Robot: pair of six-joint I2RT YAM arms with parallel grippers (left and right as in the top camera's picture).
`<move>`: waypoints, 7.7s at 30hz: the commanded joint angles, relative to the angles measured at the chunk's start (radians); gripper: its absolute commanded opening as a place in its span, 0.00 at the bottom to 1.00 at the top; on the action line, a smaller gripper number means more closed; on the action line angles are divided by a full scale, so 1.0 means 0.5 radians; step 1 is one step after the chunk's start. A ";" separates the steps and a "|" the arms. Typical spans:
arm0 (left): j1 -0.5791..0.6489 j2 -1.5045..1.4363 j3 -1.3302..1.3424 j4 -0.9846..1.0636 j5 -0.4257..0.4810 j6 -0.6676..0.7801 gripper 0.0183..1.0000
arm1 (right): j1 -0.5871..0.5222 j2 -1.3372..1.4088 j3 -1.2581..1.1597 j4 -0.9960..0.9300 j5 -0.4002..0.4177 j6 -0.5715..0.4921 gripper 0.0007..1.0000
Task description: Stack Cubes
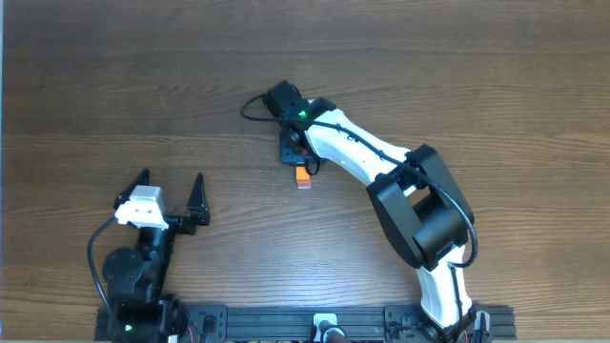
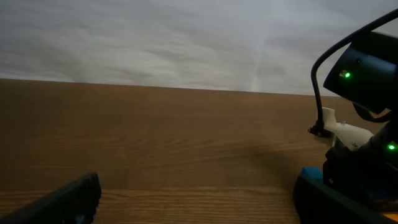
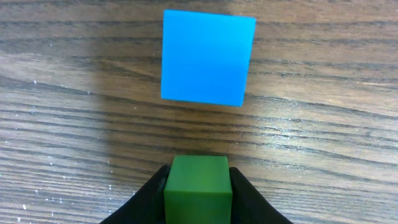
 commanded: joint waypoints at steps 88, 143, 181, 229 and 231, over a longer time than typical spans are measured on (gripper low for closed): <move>0.011 -0.014 -0.017 0.001 -0.002 0.023 1.00 | 0.208 -0.294 0.396 -0.958 -0.040 0.252 0.04; 0.010 -0.014 -0.017 0.001 -0.002 0.023 1.00 | 0.153 -0.252 0.241 -0.771 -0.071 0.269 0.02; 0.010 -0.014 -0.017 0.001 -0.002 0.023 1.00 | 0.153 -0.252 0.240 -0.771 -0.056 0.269 0.24; 0.010 -0.014 -0.017 0.001 -0.002 0.023 1.00 | 0.153 -0.252 0.367 -0.760 0.119 0.186 0.89; 0.011 -0.014 -0.017 0.001 -0.002 0.023 1.00 | 0.153 -0.252 0.449 -0.765 0.148 0.141 0.91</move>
